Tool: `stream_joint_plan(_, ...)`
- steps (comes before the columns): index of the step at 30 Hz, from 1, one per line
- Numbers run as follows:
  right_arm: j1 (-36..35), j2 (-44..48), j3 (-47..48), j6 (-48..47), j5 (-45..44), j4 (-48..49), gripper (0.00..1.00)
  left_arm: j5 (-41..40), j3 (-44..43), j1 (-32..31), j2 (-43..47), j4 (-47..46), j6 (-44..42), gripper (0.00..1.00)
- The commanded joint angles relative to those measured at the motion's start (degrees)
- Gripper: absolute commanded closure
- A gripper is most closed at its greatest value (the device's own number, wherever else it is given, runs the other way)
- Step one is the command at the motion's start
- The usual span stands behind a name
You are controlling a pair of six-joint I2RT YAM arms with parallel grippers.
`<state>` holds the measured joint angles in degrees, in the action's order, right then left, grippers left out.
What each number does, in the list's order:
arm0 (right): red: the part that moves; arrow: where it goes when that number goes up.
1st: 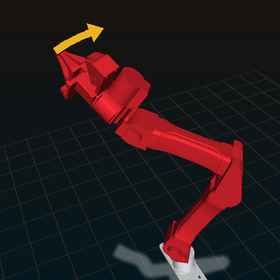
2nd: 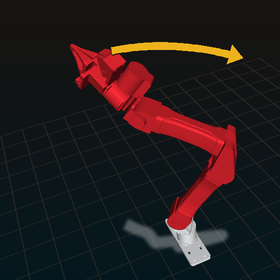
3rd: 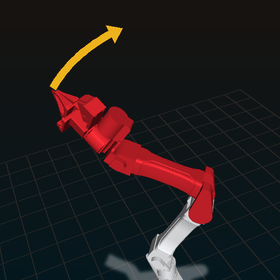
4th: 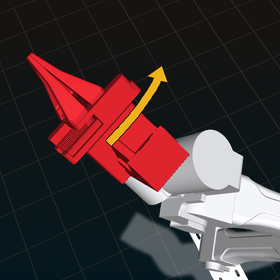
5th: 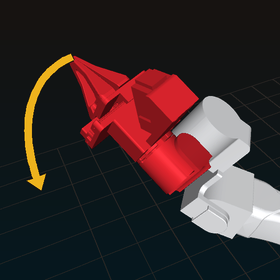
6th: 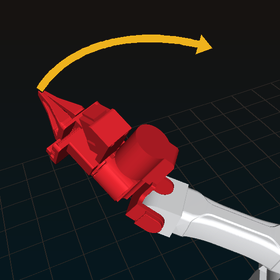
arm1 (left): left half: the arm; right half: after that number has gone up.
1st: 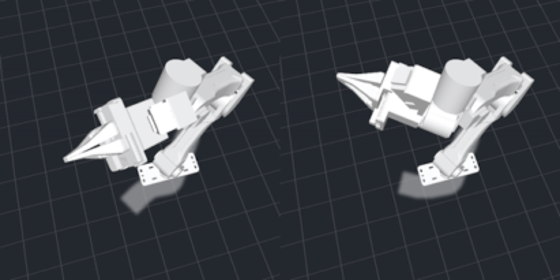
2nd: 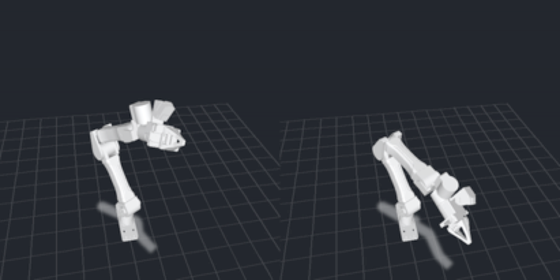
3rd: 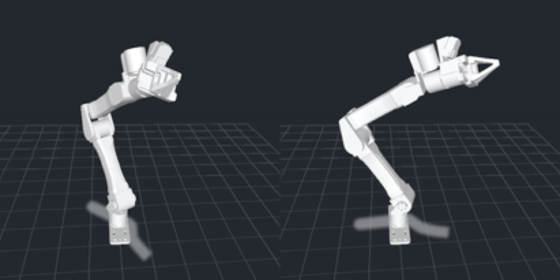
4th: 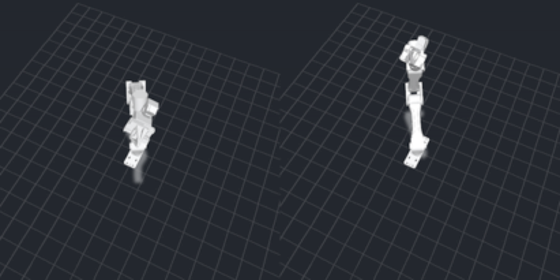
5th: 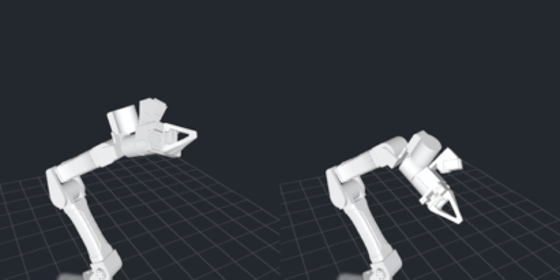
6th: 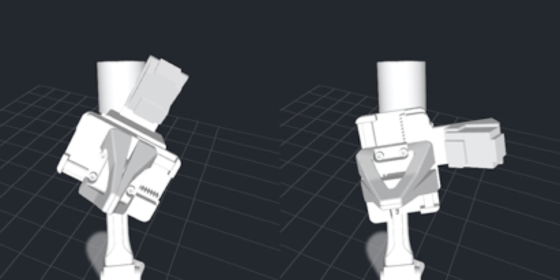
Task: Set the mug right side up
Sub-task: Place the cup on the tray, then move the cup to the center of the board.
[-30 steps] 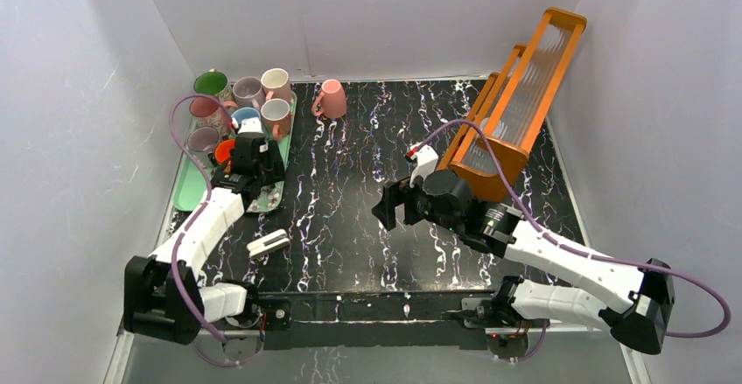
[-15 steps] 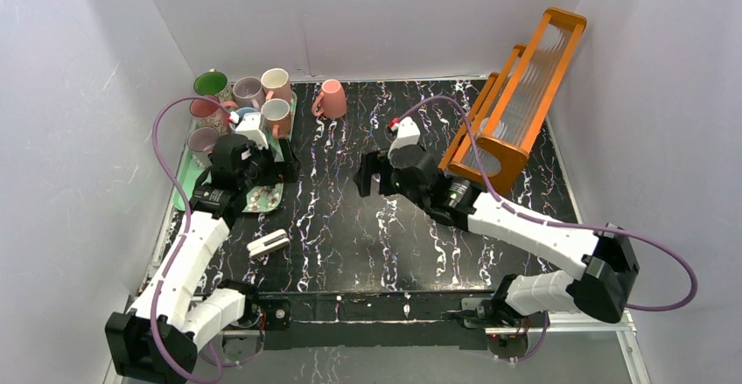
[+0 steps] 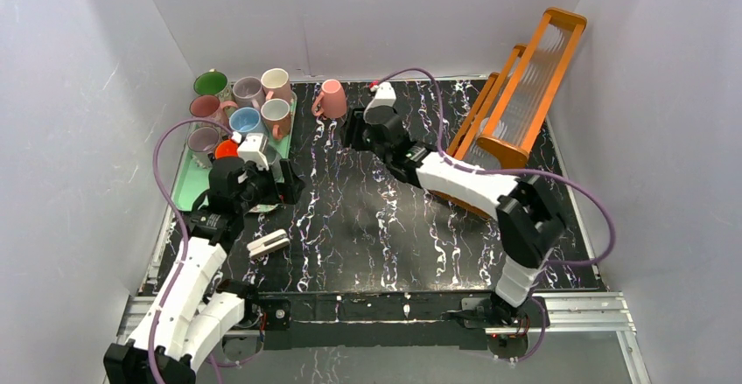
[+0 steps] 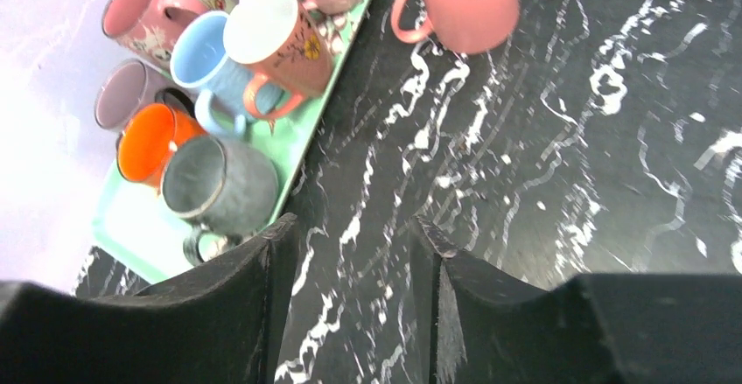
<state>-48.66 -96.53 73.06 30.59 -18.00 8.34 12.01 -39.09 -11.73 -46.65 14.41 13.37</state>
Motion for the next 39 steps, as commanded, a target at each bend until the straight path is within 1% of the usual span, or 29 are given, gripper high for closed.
stream_joint_plan(1, 0.9, -7.0, 8.0, 3.0, 1.0, 10.2, 0.44, -3.3, -0.9, 0.3, 4.9, 1.7, -1.7, 0.02)
stream_joint_plan(3, 1.4, -11.1, 12.1, 4.2, 0.9, 10.3, 0.44, -4.6, -0.6, 0.2, 6.8, 1.8, -1.7, 0.02)
stream_joint_plan(5, 1.8, -15.4, 17.1, 5.8, -0.4, 6.8, 0.43, -5.5, -0.2, 0.3, 8.5, 1.9, -1.8, 0.02)
stream_joint_plan(7, 2.2, -18.9, 20.5, 7.5, -0.7, 6.2, 0.43, -6.4, -0.4, 0.3, 9.4, 2.3, -1.8, 0.02)
stream_joint_plan(10, 2.7, -24.2, 24.4, 8.7, -0.5, 7.9, 0.43, -7.2, -0.8, 0.2, 9.7, 2.9, -1.9, 0.02)
stream_joint_plan(11, 2.7, -25.7, 25.7, 9.4, -0.6, 8.5, 0.42, -7.1, -0.8, 0.3, 9.8, 2.9, -1.7, 0.02)
stream_joint_plan(13, 3.0, -28.5, 27.5, 11.2, -1.1, 10.2, 0.41, -6.1, -0.7, 0.2, 9.7, 2.9, -1.5, 0.02)
stream_joint_plan(17, 3.2, -33.9, 30.9, 13.4, -0.8, 15.2, 0.42, -4.7, -0.5, 0.3, 9.8, 2.9, -1.2, 0.02)
stream_joint_plan(26, 4.8, -47.0, 45.4, 14.3, -0.1, 15.2, 0.43, -4.2, -0.4, 0.3, 10.6, 2.6, -1.2, 0.02)
stream_joint_plan(32, 6.4, -51.7, 49.5, 16.6, -1.1, 16.8, 0.43, -4.6, -0.5, 0.3, 10.4, 2.5, -1.2, 0.02)
stream_joint_plan(34, 6.9, -53.4, 51.1, 17.2, -0.4, 16.7, 0.42, -4.2, -0.4, 0.3, 10.4, 2.2, -1.0, 0.02)
stream_joint_plan(36, 7.1, -55.1, 52.7, 18.4, 0.5, 16.5, 0.4, -4.0, -0.1, 0.3, 10.1, 1.8, -0.7, 0.02)
stream_joint_plan(39, 7.5, -57.1, 53.6, 19.4, 2.0, 18.3, 0.39, -2.3, -0.1, 0.3, 8.8, 1.5, -0.5, 0.02)
